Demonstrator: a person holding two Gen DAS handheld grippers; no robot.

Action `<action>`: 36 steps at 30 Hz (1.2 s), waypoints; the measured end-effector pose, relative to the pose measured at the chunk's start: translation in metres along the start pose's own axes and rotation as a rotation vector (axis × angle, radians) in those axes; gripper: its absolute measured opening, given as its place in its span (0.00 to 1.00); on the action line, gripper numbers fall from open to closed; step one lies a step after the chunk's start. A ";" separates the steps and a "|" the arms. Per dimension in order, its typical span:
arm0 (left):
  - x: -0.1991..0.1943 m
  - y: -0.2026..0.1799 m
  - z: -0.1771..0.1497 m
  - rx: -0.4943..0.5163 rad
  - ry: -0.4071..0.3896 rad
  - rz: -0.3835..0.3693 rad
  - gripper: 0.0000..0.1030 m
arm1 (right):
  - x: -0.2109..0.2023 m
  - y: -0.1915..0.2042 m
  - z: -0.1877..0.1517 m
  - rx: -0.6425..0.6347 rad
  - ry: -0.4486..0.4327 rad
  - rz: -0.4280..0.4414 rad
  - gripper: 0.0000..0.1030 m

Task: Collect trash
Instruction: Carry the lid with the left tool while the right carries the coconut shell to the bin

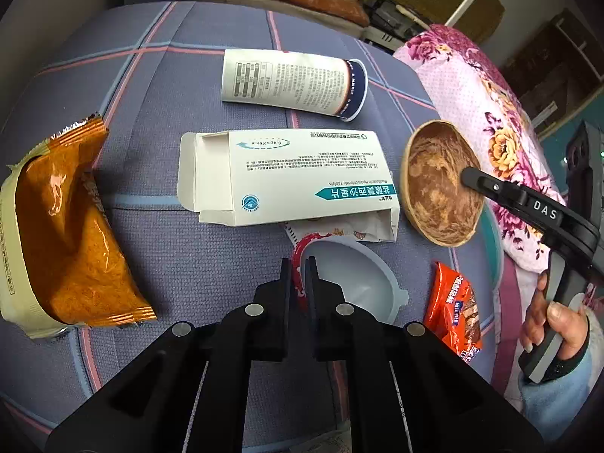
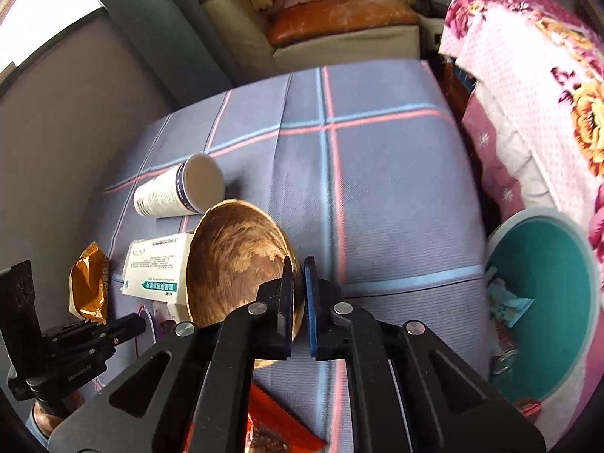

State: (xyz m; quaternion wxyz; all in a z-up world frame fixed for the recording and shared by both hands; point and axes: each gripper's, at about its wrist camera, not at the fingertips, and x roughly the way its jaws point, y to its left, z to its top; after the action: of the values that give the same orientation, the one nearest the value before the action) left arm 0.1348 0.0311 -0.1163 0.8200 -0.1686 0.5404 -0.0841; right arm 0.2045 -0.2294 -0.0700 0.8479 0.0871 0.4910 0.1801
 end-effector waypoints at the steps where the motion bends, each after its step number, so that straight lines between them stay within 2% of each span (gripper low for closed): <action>1: 0.001 0.002 0.000 -0.014 0.006 0.002 0.14 | -0.003 -0.001 -0.001 0.003 0.001 -0.001 0.06; 7: -0.004 0.005 -0.005 -0.037 0.013 -0.011 0.46 | -0.020 -0.004 -0.001 -0.022 -0.047 -0.035 0.06; 12: 0.000 -0.017 -0.008 0.017 0.033 -0.001 0.47 | -0.031 -0.015 -0.007 -0.009 -0.074 -0.044 0.06; 13: 0.002 -0.023 -0.008 0.030 0.031 0.005 0.46 | -0.033 -0.017 -0.008 0.000 -0.077 -0.043 0.06; 15: 0.004 -0.030 -0.007 0.052 0.027 0.025 0.25 | -0.038 -0.022 -0.009 0.012 -0.084 -0.039 0.06; 16: 0.007 -0.034 -0.006 0.062 0.031 0.043 0.10 | -0.039 -0.024 -0.010 0.016 -0.087 -0.038 0.06; 17: 0.009 -0.035 -0.006 0.065 0.032 0.054 0.07 | -0.041 -0.026 -0.010 0.019 -0.090 -0.036 0.06; 23: -0.003 -0.042 0.001 0.087 -0.030 0.143 0.05 | -0.057 -0.045 -0.013 0.057 -0.118 -0.031 0.06; 27: -0.022 -0.052 0.009 0.102 -0.073 0.154 0.05 | -0.070 -0.066 -0.016 0.098 -0.143 -0.041 0.06; 32: -0.034 -0.090 0.022 0.158 -0.107 0.122 0.05 | -0.091 -0.094 -0.019 0.140 -0.186 -0.074 0.06; 36: -0.026 -0.143 0.030 0.239 -0.092 0.057 0.05 | -0.120 -0.128 -0.027 0.197 -0.237 -0.136 0.06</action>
State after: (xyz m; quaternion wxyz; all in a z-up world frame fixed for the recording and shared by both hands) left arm 0.1581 -0.0876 -0.0302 0.8603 -0.0582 0.4928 -0.1169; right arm 0.1545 -0.3946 -0.0288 0.8975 0.1567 0.4076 0.0618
